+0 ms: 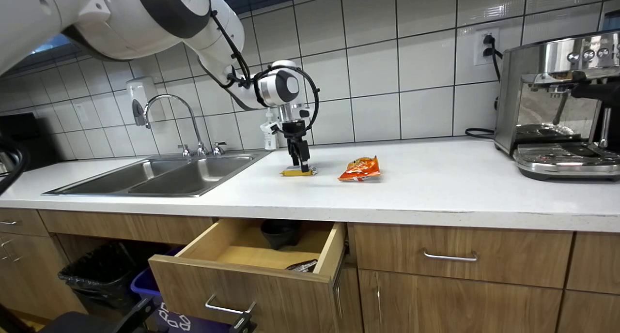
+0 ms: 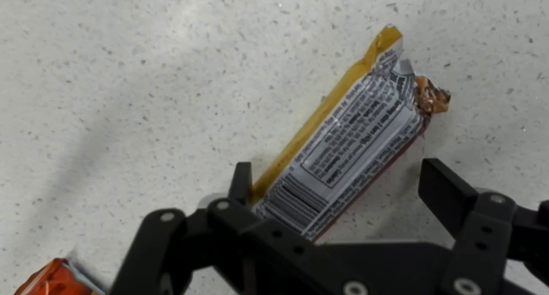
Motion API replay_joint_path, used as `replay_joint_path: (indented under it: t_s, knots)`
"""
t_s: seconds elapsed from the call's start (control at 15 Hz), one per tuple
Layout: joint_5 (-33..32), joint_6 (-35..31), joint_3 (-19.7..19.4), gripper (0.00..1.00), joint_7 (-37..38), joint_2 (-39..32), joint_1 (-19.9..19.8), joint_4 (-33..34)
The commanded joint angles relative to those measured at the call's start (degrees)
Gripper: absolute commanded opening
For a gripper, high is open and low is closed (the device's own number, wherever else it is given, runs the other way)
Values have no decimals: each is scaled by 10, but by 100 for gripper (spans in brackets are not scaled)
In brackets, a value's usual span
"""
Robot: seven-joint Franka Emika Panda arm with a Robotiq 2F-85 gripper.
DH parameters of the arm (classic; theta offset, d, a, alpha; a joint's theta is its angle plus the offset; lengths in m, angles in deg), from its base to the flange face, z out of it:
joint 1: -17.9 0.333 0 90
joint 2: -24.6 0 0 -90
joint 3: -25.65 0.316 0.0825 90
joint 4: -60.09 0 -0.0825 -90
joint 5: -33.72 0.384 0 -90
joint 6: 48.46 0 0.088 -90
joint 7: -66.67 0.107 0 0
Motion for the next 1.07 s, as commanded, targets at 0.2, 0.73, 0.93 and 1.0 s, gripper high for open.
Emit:
replay_joint_path:
  t_s: [0.2, 0.73, 0.93, 1.0]
  knots:
    - [7, 52, -2, 100, 14, -38, -3, 71]
    - [7, 64, -1, 25, 14, -45, -3, 92]
    - [8, 60, 0, 17, 12, -37, -3, 82]
    - [8, 57, 0, 16, 11, -34, -2, 77]
